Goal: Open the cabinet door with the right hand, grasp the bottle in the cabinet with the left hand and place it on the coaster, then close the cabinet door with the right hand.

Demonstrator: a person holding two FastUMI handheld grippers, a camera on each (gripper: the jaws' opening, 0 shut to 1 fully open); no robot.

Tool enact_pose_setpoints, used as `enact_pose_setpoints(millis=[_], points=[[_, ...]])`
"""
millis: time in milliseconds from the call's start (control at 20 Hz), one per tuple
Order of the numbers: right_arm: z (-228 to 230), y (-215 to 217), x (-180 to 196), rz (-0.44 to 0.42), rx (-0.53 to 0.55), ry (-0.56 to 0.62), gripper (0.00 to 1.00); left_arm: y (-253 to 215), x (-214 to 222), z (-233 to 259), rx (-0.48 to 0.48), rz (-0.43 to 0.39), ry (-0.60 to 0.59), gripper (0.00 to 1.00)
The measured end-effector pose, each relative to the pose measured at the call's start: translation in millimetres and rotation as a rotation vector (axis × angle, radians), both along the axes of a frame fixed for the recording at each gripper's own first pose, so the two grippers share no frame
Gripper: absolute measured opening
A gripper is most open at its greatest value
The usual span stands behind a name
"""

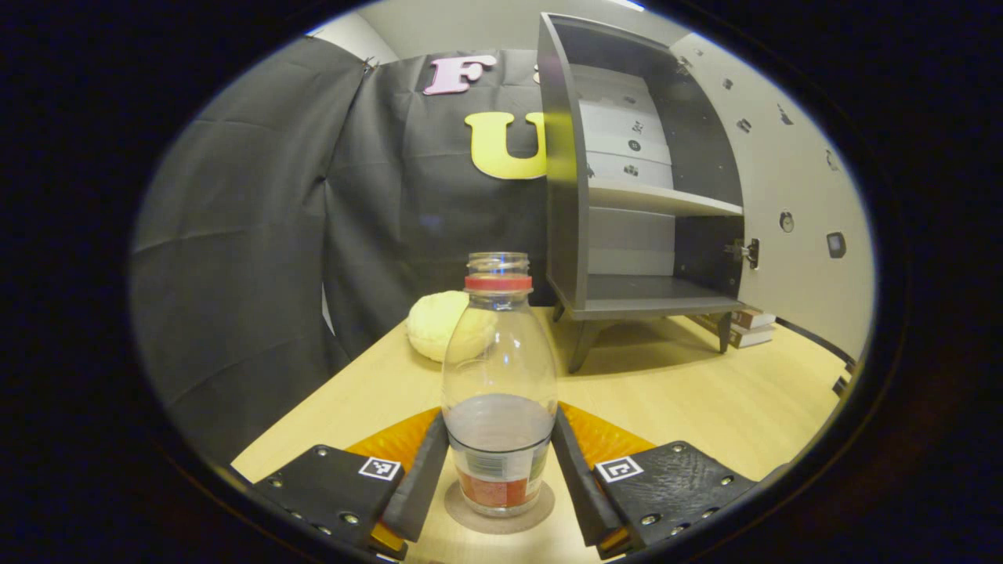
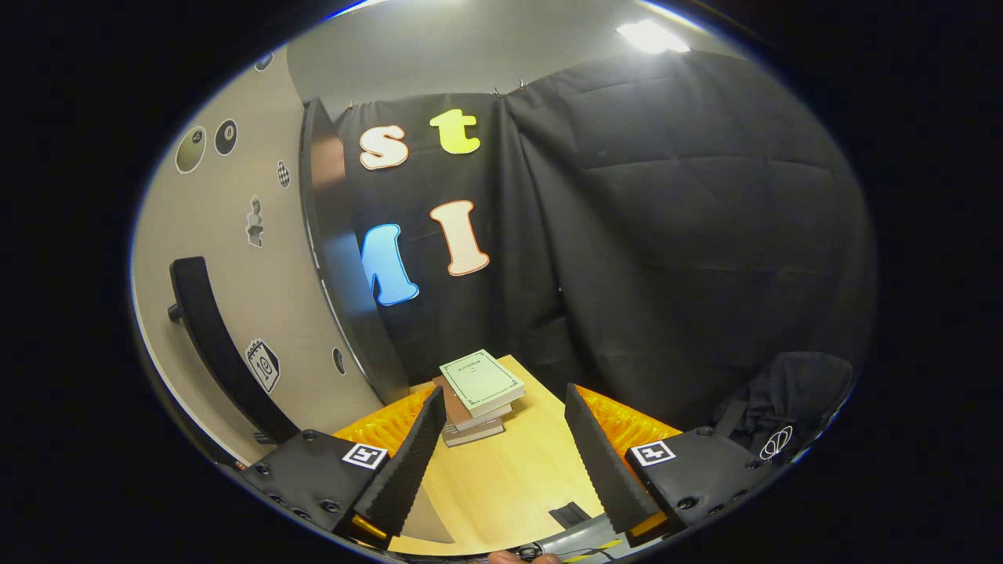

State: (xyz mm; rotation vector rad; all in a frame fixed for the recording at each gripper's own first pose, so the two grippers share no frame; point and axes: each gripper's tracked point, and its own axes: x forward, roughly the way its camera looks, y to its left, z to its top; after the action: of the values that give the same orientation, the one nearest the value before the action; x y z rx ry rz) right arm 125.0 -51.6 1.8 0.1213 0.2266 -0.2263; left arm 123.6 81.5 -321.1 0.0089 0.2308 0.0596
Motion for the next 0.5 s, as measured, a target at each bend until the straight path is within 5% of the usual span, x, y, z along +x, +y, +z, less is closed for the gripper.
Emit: enact_pose_setpoints(millis=[500], points=[[-10.1, 12.1, 10.5, 0.029, -0.005, 0.012, 0.97, 1.8, -9.1, 16.7, -0.005, 0.025, -0.017, 0.81]])
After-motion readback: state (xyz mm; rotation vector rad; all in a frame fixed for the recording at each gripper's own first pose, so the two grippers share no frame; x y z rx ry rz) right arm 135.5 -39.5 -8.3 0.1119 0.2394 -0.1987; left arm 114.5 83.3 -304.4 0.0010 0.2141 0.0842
